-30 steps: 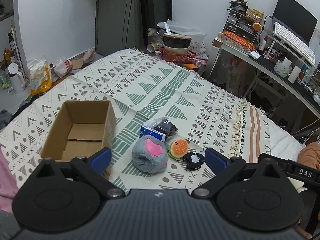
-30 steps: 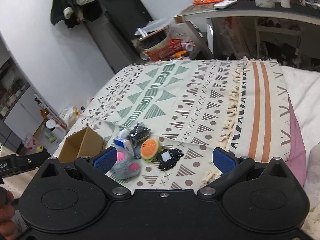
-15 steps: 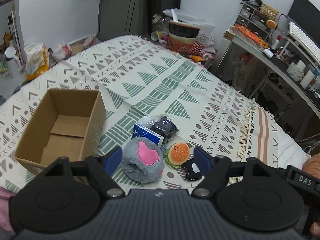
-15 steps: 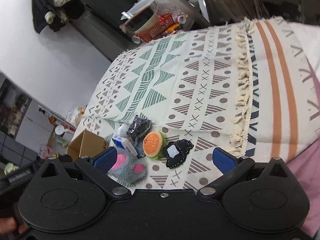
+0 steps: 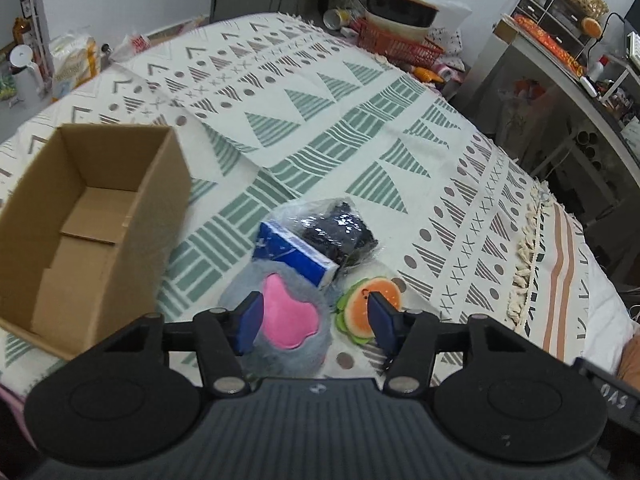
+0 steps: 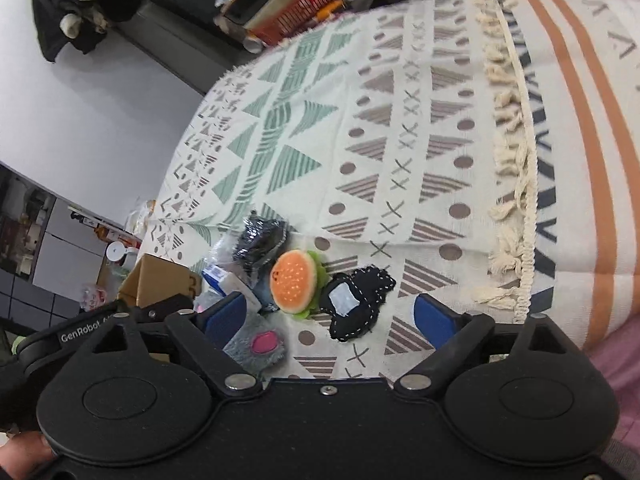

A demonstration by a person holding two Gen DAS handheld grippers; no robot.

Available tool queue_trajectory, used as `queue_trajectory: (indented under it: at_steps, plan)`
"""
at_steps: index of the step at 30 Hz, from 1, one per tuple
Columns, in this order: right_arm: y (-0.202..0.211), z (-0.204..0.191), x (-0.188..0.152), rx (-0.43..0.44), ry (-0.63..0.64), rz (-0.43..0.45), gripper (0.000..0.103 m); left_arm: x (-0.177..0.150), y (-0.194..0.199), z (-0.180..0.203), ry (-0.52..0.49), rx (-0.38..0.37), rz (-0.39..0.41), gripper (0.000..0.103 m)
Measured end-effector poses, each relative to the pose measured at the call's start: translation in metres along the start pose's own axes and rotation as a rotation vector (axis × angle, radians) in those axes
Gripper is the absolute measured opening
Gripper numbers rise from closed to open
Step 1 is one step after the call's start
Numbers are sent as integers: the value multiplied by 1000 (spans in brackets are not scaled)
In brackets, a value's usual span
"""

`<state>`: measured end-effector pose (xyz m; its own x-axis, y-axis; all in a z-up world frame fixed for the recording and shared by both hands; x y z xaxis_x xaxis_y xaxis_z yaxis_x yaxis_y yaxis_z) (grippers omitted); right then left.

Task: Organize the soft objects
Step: 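Reach the left tool to the burger plush while the right tool reaches the black patch plush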

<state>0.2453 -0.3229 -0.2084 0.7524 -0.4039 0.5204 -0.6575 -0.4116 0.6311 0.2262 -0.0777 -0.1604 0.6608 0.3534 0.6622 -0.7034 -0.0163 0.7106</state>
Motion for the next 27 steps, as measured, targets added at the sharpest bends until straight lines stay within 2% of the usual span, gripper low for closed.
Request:
queue_trajectory:
  at_steps: [4,10,19,25,27]
  plan:
    - [-15,7,0,-23,-14,-48,82,-2,-21,10,7,-21,-37,54]
    - [-33,14,-2,-35,-42,-107,76,-8,-50,26,22,-56,-98,51]
    - [-61,23,-2,-63,-76,-182,64,-14,-93,40,24,-25,-195,51]
    - [-81,22,-4,-69,-65,-229,64,-17,-110,44,14,-43,-206,51]
    - [-85,21,-6,-81,-52,-236,64,-19,-111,47,-24,-47,-200,52]
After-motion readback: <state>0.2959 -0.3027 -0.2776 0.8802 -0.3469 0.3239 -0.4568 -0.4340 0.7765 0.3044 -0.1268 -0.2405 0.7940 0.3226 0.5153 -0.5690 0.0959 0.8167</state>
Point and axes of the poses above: each gripper's, at about its wrist camera, not at the fingertips, and y roughly against the way its jaws point, z to its right, x to its top, the point moved 1 cm from there along -y, roughly the way its jaws point, and after that the axes turned 14 degrees about z, right-handed, at the moved point
